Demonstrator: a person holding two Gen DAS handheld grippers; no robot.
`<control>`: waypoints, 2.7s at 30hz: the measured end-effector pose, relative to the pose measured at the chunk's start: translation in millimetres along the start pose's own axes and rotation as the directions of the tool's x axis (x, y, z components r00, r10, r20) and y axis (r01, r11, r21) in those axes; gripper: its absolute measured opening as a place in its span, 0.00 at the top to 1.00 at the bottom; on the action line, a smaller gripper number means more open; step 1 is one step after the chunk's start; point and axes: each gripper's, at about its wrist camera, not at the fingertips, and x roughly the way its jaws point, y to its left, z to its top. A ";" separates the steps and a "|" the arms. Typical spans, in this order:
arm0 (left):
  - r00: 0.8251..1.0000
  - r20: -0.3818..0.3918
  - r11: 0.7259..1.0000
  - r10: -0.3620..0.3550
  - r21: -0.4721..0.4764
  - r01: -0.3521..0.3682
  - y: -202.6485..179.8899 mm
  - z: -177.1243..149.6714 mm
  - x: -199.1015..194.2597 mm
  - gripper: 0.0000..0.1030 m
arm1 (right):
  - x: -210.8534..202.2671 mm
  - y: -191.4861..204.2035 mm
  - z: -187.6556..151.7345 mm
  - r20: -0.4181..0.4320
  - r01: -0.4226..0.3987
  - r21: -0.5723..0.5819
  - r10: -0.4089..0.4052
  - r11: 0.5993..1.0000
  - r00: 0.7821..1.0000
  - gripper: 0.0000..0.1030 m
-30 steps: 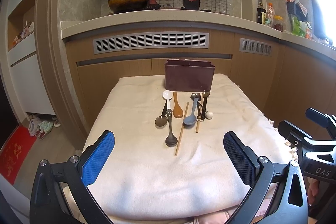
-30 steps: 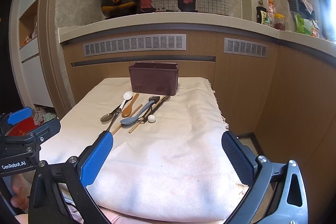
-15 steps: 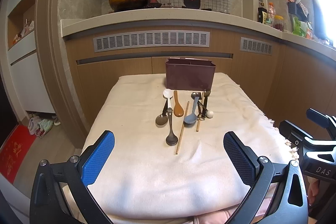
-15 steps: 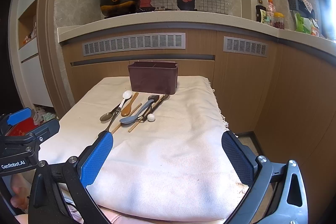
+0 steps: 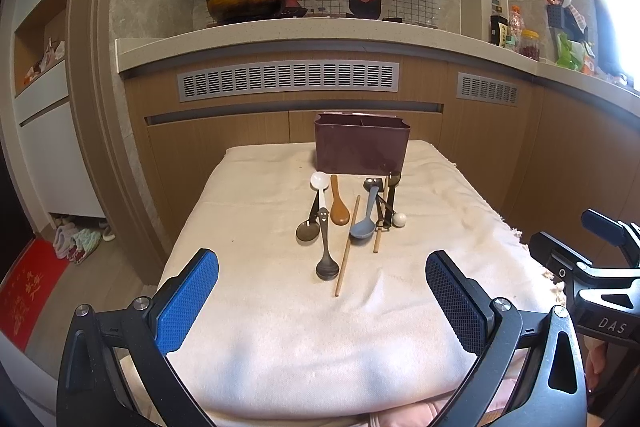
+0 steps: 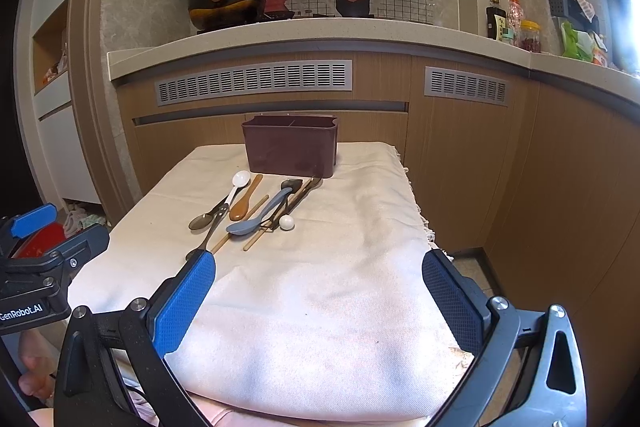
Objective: Organize utensils
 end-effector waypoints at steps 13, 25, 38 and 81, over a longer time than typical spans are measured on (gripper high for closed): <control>0.996 -0.040 0.997 -0.075 -0.034 0.074 9.5 27.1 33.3 0.00 | 23.6 -1.4 26.2 0.023 0.035 -0.029 -0.034 0.999 0.999 0.00; 0.998 -0.051 0.999 -0.029 0.030 0.031 20.0 71.9 117.4 0.00 | 113.3 6.6 73.2 -0.020 0.043 -0.076 -0.045 0.996 0.999 0.00; 0.981 -0.181 0.994 0.073 -0.062 -0.085 92.5 74.1 212.4 0.00 | 235.2 24.7 81.5 -0.181 0.061 -0.167 -0.091 0.984 0.979 0.00; 0.887 -0.439 0.989 -0.144 -0.021 0.149 31.4 93.7 361.1 0.28 | 284.1 -26.6 51.8 -0.389 -0.127 0.030 0.129 0.991 0.912 0.88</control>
